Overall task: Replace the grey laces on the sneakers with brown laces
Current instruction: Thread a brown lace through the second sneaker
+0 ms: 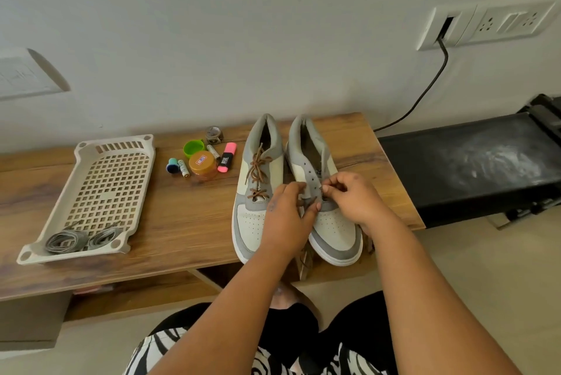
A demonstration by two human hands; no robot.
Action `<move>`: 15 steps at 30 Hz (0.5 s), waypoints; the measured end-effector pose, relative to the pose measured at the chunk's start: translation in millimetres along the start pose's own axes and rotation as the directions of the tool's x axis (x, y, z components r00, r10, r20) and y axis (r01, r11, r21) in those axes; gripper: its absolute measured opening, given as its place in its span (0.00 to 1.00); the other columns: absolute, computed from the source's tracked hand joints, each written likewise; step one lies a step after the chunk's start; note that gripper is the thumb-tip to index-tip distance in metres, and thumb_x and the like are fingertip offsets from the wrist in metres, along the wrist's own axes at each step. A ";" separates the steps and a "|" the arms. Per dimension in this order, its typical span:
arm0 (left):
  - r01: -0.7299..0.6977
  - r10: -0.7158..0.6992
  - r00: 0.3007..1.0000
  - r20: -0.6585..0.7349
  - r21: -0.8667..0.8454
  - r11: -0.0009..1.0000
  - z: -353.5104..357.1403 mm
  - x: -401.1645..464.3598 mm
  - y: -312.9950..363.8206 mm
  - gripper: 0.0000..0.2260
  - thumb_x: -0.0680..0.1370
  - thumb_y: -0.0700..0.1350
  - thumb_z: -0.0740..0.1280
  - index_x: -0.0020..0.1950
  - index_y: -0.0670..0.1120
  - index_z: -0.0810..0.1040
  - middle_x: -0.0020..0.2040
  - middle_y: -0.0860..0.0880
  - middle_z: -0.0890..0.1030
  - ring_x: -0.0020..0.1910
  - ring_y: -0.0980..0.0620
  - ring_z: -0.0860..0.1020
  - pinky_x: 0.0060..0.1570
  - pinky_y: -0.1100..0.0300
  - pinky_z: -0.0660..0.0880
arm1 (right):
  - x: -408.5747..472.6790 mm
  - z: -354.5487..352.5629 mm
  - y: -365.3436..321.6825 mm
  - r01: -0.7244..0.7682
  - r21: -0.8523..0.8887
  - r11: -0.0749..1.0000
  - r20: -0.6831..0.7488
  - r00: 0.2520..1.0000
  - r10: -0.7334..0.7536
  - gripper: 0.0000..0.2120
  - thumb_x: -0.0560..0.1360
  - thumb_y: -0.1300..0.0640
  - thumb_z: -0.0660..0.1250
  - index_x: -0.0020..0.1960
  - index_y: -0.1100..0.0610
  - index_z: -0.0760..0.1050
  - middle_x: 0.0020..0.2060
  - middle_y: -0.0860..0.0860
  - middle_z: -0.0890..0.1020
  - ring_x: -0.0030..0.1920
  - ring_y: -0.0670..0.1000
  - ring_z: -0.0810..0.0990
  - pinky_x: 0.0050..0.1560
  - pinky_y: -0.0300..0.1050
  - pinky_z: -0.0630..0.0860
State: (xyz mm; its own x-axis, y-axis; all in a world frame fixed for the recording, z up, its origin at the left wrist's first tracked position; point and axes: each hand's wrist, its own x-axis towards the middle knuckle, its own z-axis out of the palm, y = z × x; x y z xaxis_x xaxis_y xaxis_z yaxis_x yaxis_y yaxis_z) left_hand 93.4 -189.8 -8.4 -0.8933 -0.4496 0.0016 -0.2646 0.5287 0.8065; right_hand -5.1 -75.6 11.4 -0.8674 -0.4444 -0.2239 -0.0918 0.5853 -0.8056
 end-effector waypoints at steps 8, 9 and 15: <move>0.047 -0.046 0.999 0.007 -0.099 0.994 -2.1 3.6 -3.2 0.17 0.78 0.49 0.71 0.66 0.50 0.77 0.57 0.52 0.78 0.49 0.61 0.77 0.49 0.70 0.75 | 0.9 1.9 2.2 -0.099 0.203 0.974 0.103 0.992 0.079 0.04 0.79 0.60 0.67 0.50 0.56 0.81 0.49 0.54 0.84 0.53 0.53 0.82 0.58 0.50 0.79; 0.053 -0.053 0.999 0.002 -0.106 0.993 -1.9 4.1 -3.3 0.15 0.78 0.49 0.70 0.65 0.51 0.78 0.56 0.51 0.79 0.49 0.61 0.77 0.51 0.67 0.76 | 1.0 1.6 2.4 -0.091 0.205 0.975 0.106 0.992 0.071 0.04 0.79 0.60 0.67 0.50 0.56 0.81 0.49 0.53 0.84 0.53 0.53 0.82 0.58 0.49 0.78; 0.048 -0.055 0.996 -0.074 -0.092 0.995 -1.2 11.0 1.7 0.08 0.79 0.50 0.69 0.53 0.49 0.84 0.47 0.53 0.83 0.46 0.57 0.80 0.50 0.56 0.79 | -0.1 -0.2 1.5 -0.056 0.164 0.985 0.081 0.996 0.043 0.08 0.78 0.61 0.68 0.56 0.55 0.81 0.50 0.49 0.83 0.52 0.47 0.81 0.48 0.35 0.75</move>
State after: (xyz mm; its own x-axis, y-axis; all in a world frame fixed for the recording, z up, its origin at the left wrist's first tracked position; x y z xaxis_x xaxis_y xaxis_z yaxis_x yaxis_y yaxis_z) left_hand 83.5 -194.7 -6.3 -0.8482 -0.5297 0.0011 -0.2726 0.4383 0.8565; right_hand -5.3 -74.5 10.3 -0.8283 -0.4719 -0.3021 0.0384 0.4899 -0.8709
